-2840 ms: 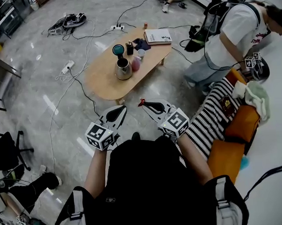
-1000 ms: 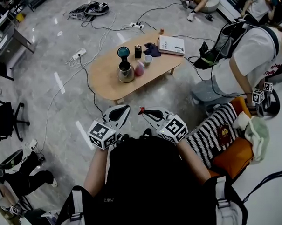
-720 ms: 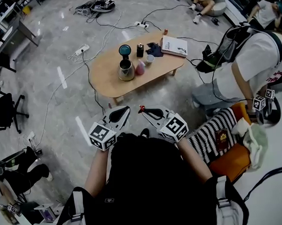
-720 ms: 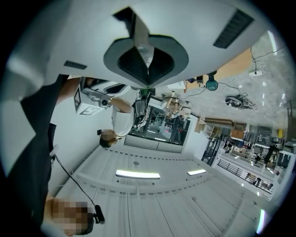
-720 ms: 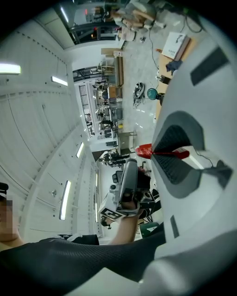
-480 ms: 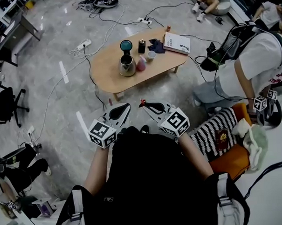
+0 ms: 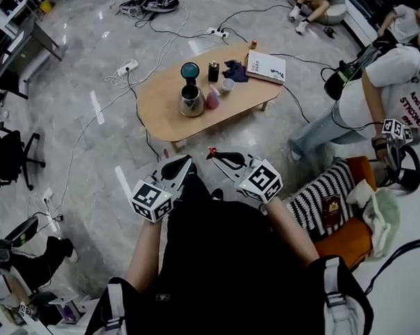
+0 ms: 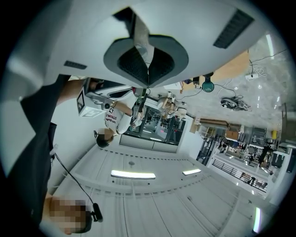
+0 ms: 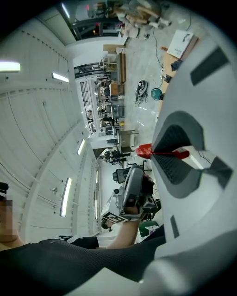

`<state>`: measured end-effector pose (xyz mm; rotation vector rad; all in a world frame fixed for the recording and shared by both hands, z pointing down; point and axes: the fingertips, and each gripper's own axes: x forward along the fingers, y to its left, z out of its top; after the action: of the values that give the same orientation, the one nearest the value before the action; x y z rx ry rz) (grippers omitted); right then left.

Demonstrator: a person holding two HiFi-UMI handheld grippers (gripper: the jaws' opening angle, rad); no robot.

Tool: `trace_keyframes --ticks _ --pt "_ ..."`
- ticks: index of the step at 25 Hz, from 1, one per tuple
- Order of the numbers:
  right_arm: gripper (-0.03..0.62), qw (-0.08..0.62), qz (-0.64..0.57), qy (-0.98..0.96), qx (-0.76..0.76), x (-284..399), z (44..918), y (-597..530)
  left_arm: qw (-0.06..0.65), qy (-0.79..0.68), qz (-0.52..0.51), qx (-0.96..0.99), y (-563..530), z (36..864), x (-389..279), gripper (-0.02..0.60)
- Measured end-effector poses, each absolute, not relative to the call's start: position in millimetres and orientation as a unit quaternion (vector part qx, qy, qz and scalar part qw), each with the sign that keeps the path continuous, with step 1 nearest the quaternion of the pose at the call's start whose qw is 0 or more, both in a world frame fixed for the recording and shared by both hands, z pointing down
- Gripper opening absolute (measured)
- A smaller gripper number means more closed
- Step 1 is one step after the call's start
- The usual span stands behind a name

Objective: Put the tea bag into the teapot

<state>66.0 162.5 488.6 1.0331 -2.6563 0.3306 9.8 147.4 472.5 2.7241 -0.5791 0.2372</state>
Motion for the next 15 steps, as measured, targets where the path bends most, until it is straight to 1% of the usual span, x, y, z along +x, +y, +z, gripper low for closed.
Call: trace_keyframes --ticks 8,15 --pt "0.025 0.145 0.131 -0.904 0.380 74 502 123 0.178 -0.176 0.078 0.965 102 479 21 0.011" --pt "0.025 0.160 0.141 -0.893 0.396 63 505 52 0.183 -0.147 0.078 0.969 21 481 15 0.011"
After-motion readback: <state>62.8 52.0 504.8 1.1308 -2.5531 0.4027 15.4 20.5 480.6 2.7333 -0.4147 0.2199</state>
